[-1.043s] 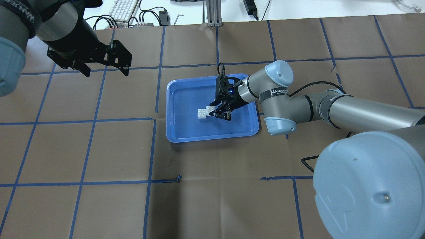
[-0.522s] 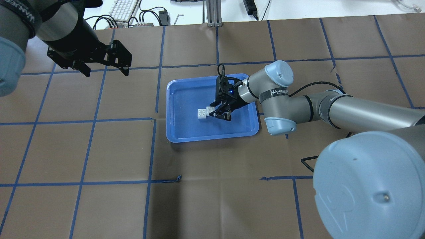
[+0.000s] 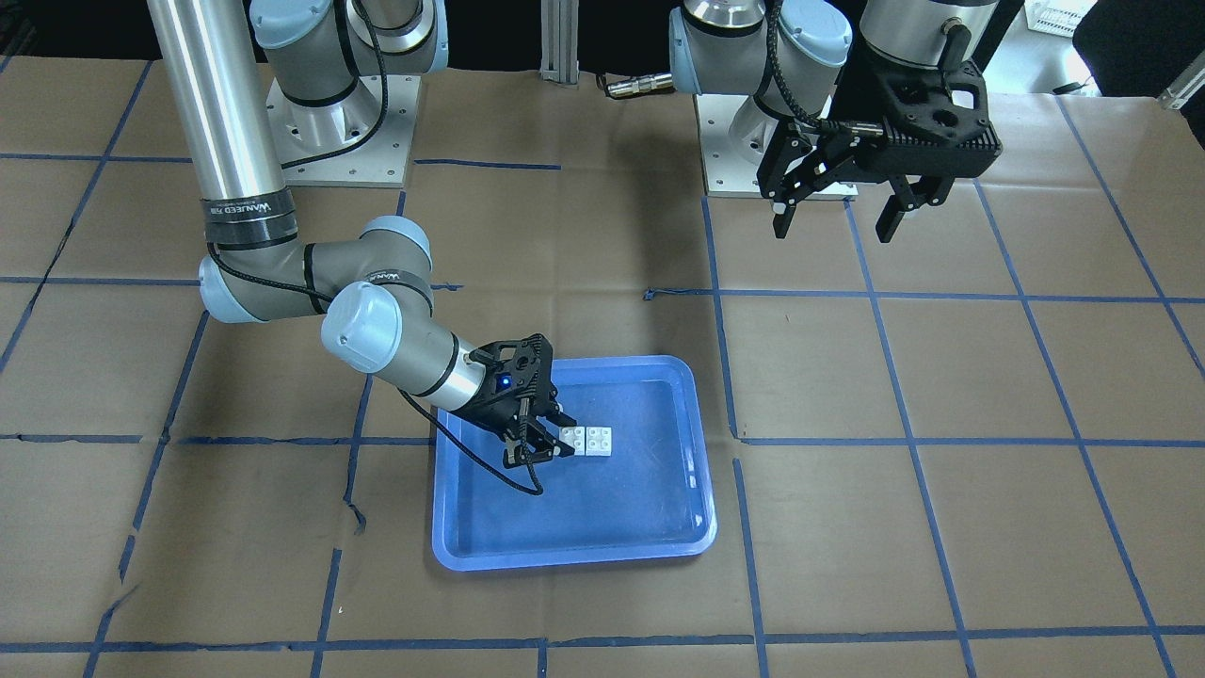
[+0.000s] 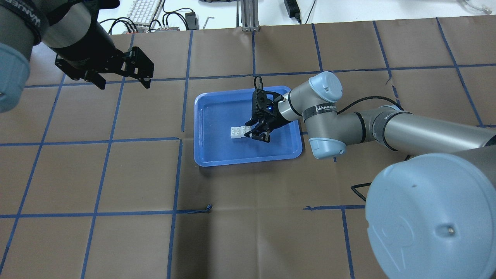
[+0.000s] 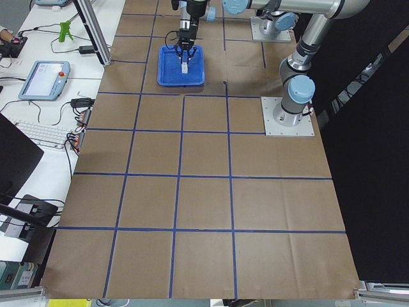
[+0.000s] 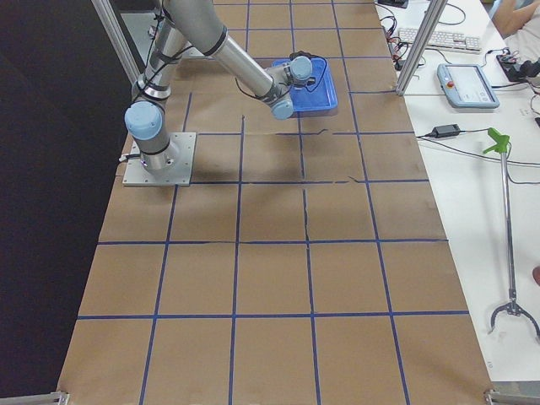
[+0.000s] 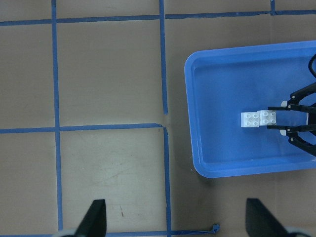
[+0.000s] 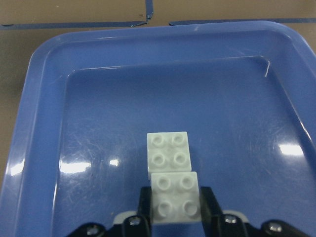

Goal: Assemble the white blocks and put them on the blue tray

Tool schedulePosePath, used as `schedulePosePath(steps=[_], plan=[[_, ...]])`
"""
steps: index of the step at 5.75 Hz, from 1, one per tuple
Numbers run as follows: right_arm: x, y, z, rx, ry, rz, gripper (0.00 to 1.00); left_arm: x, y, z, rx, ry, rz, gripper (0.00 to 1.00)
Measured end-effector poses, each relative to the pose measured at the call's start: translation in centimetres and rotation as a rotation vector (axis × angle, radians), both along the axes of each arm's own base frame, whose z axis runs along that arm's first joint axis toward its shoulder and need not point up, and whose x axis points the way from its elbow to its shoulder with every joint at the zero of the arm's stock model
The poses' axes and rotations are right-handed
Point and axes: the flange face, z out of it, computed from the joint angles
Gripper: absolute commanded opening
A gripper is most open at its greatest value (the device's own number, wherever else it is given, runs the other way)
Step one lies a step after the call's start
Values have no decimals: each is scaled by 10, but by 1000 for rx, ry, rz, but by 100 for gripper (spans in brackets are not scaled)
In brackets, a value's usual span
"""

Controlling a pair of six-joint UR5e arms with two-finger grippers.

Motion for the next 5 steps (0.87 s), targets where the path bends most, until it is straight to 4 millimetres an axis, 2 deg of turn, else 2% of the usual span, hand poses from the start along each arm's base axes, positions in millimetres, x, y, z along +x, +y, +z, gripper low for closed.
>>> schedulePosePath(steps=[1,2,4,5], plan=[[0,1,-1,1,0,1,30,0,0,0,1,0,0,100],[0,1,-1,1,0,0,31,0,0,0,1,0,0,100],[0,1,-1,0,-4,-2,54,0,0,0,1,0,0,100],[0,1,-1,0,-5,-2,56,0,0,0,1,0,0,100]])
